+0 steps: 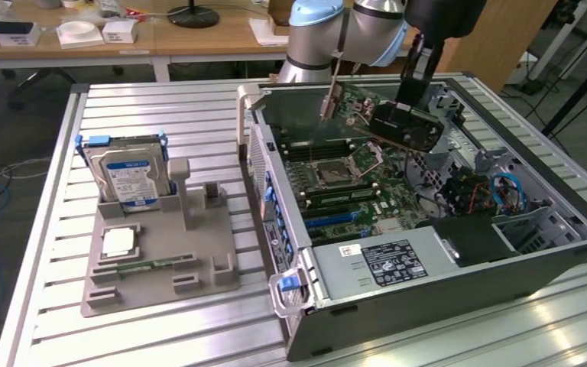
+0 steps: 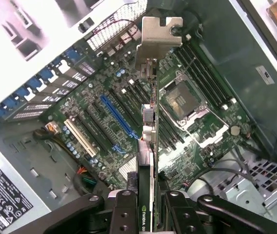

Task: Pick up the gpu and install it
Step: 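Insert the gpu into the slot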

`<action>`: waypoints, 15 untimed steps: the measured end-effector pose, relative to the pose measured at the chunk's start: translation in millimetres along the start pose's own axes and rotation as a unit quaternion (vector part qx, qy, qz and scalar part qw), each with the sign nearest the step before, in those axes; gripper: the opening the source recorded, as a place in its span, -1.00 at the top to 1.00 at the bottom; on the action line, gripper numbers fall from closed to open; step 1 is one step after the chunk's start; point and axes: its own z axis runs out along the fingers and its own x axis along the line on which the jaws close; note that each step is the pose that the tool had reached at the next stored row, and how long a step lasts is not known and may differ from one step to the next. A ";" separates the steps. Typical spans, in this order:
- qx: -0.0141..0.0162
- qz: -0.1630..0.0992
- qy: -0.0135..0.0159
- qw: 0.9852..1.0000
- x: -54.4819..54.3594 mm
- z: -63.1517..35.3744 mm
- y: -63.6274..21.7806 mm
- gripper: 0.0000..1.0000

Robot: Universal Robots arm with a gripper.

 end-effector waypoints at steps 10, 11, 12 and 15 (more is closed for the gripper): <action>-0.001 -0.054 -0.001 0.999 0.0 0.0 -0.1 0.47; -0.002 -0.059 -0.001 0.998 0.0 0.0 -0.1 0.47; -0.002 -0.064 -0.001 0.998 -0.1 0.0 -0.1 0.47; -0.002 -0.081 -0.001 0.997 -0.1 0.0 -0.1 0.47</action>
